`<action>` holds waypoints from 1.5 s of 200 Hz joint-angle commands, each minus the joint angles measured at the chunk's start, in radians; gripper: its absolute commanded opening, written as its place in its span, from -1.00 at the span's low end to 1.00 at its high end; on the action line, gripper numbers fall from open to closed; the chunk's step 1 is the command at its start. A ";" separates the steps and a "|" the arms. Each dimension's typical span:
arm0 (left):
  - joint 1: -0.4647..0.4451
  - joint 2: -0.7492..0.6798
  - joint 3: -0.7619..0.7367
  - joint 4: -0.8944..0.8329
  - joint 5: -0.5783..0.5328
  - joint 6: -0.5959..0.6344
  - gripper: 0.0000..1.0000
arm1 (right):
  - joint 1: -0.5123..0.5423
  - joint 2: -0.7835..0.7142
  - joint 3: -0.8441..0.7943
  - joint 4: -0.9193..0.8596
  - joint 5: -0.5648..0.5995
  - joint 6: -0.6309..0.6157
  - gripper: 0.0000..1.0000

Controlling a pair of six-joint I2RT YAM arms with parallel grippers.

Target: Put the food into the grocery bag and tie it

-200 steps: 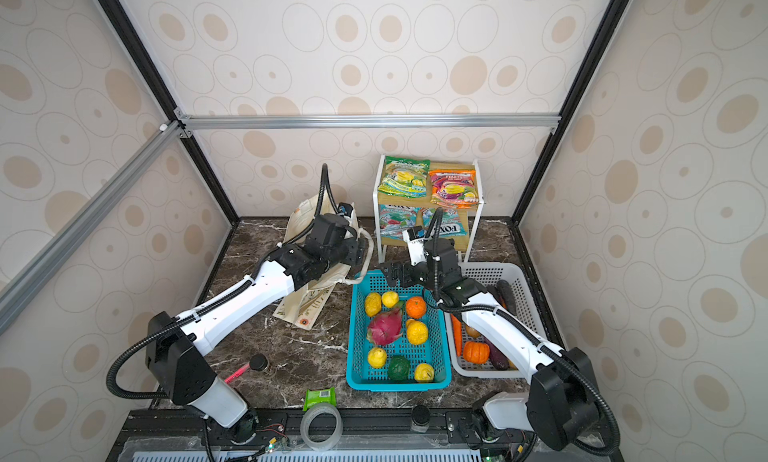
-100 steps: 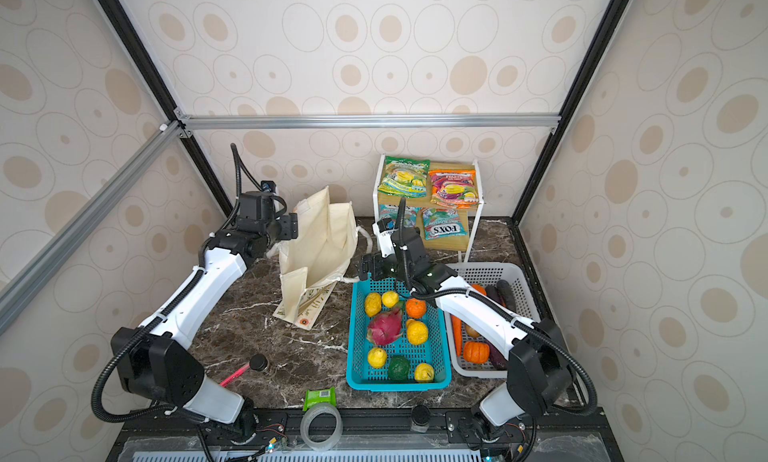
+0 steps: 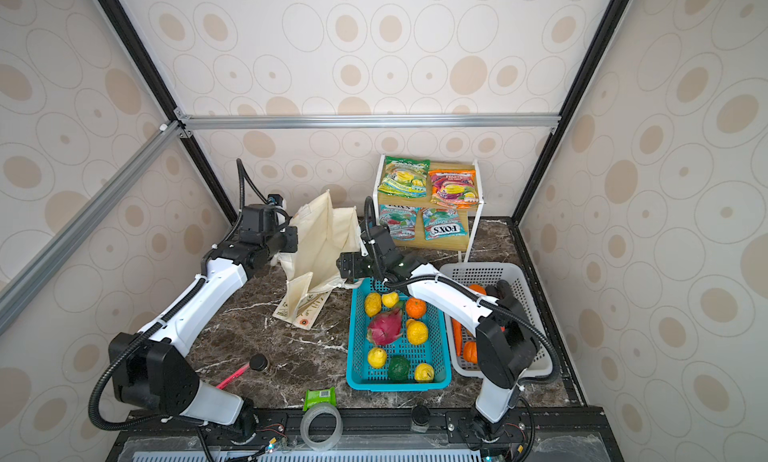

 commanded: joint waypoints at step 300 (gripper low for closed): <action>0.237 -0.408 -0.355 0.118 0.446 -0.054 -1.00 | -0.018 -0.024 0.279 -0.565 -0.065 -0.187 -0.99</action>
